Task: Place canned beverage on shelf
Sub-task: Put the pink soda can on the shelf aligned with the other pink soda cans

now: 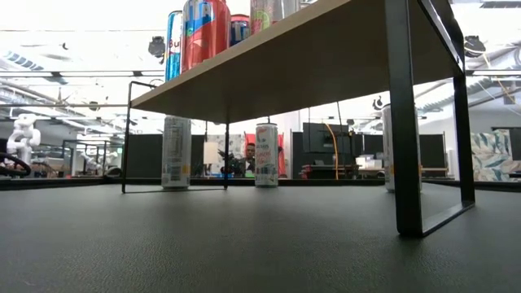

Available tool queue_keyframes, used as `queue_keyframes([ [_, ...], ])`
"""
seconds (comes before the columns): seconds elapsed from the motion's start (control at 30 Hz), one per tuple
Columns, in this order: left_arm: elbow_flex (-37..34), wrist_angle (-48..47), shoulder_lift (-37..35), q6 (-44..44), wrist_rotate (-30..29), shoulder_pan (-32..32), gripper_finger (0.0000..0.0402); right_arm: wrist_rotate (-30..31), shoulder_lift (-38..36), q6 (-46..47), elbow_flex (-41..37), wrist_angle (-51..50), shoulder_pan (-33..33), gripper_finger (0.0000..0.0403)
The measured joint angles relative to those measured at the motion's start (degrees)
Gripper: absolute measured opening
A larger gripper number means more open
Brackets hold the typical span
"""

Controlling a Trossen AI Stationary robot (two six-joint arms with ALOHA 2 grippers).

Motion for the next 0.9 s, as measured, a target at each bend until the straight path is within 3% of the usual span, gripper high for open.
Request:
queue_keyframes([
  [0.27, 0.0, 3.6, 2.9, -1.1, -0.2, 0.0, 0.0291, -2.1, 0.9, -9.6, 1.8, -7.0, 0.1, 0.0362],
  [0.4, 0.0, 6.7, 4.3, -1.3, 1.9, 0.0, 0.0291, -7.9, 1.0, -14.4, 1.8, -7.1, 0.1, 0.0378],
  [0.67, 0.0, 10.0, 4.3, 1.4, 15.1, -0.1, 0.0291, -22.5, 1.1, -22.2, 1.8, -7.2, -2.1, 0.0381],
  [0.9, 0.0, 10.7, 4.3, 6.4, 16.5, -0.2, 0.0290, -31.2, 2.6, -27.1, 1.8, -5.8, -3.5, 0.0381],
])
